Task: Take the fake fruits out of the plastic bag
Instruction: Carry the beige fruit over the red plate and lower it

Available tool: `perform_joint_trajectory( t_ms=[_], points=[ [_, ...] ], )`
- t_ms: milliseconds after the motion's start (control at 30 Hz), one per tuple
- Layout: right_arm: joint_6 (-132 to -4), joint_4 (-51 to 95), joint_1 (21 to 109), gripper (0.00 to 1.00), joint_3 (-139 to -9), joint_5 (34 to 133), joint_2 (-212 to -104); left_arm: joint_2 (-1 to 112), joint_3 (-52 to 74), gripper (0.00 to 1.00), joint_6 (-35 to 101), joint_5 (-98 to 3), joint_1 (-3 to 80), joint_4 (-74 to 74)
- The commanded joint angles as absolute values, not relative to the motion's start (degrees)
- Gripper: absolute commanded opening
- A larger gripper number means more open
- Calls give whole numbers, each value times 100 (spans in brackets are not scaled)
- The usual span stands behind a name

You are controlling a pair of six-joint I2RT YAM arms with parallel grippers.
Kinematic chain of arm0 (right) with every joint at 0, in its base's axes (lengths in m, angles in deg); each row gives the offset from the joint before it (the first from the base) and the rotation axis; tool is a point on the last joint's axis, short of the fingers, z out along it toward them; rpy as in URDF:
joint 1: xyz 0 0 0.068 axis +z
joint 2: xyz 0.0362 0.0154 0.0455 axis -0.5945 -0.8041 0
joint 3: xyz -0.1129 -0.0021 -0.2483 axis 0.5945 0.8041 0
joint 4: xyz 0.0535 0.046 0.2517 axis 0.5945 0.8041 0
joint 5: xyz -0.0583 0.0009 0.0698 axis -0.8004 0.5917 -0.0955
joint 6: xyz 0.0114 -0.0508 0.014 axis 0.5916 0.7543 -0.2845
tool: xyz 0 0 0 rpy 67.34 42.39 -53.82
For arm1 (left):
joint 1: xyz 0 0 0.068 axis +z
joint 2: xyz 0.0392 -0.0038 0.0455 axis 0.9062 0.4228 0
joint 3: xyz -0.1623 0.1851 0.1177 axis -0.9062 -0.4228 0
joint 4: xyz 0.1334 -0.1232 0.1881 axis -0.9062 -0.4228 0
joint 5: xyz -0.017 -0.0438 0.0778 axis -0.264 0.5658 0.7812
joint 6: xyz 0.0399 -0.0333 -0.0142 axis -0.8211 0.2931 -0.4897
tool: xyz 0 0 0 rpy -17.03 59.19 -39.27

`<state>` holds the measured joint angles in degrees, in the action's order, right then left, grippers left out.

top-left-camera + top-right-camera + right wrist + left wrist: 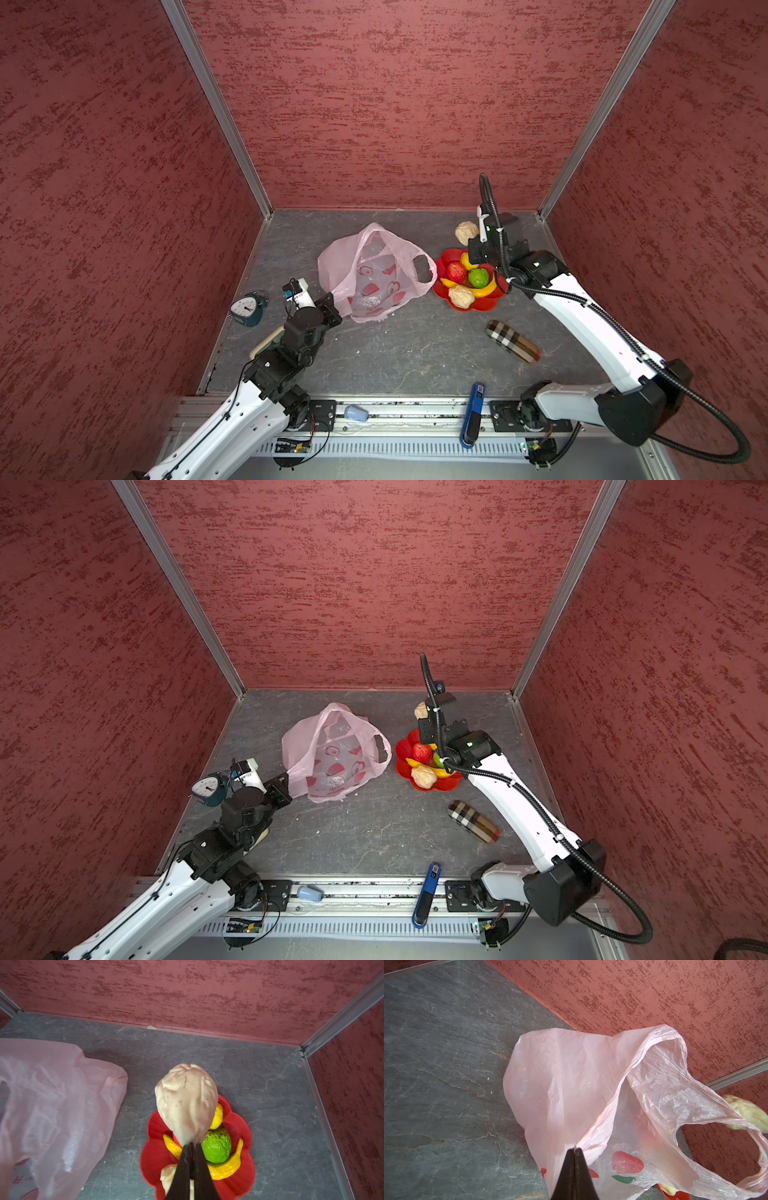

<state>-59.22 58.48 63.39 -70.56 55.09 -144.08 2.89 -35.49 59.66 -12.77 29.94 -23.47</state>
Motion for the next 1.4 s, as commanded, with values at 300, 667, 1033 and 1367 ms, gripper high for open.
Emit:
perform_joint_trajectory(
  t_ms=[300,667,1033,1367],
  points=[
    [-6528,4679,6034,0,-5595,5778,-14040,315,-3477,6,5946,-1329,2979,-2367],
    [-6778,4176,5990,0,-4911,5947,-14066,192,-3429,6,5953,-1302,2971,-2560],
    [-6899,3873,5975,0,-4600,6024,-14248,104,-3394,6,5953,-1268,2972,-2709],
    [-7043,3811,5975,0,-4322,6047,-14189,163,-3385,6,5965,-1302,2977,-2677]
  ],
)
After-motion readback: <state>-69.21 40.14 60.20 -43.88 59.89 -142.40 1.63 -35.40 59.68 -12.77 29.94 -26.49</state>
